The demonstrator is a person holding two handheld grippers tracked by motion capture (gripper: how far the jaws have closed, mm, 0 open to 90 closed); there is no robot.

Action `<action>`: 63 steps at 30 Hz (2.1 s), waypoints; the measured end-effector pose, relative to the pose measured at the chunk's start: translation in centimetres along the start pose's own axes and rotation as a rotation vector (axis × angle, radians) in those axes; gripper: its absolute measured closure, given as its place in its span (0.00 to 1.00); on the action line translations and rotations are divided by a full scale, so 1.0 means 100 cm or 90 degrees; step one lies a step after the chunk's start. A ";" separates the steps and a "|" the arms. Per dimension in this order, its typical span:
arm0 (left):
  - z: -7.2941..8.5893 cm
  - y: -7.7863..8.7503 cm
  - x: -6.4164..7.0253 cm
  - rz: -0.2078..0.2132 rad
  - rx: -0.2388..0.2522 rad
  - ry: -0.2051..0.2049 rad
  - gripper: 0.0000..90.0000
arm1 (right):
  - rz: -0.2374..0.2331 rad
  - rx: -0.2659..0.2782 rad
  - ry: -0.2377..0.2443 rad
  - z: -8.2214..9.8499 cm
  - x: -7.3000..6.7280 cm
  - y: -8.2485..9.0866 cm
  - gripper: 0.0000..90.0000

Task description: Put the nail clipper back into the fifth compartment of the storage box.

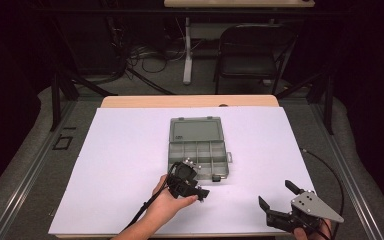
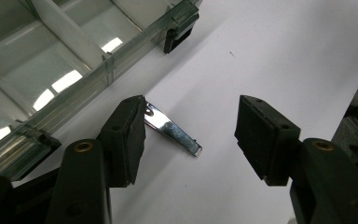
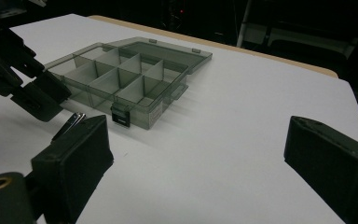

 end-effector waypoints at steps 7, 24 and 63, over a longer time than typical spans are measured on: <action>-0.001 -0.012 0.000 -0.003 -0.015 0.011 0.47 | -0.002 -0.001 0.002 0.000 0.000 0.000 0.08; -0.003 -0.023 -0.005 -0.025 -0.027 0.028 0.48 | -0.005 -0.001 0.002 0.001 0.000 -0.001 0.09; -0.014 -0.028 -0.007 -0.087 -0.090 0.045 0.81 | -0.011 -0.013 -0.003 0.003 0.001 -0.003 0.13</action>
Point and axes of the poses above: each handheld gripper's, and its own axes: y roughly backward along the jaws, z roughly out of its underside, x roughly to its right, the point moved 1 cm from there along -y, roughly forward along the jaws, and after that the axes turned 12 degrees about -z, right-handed, at the moved point
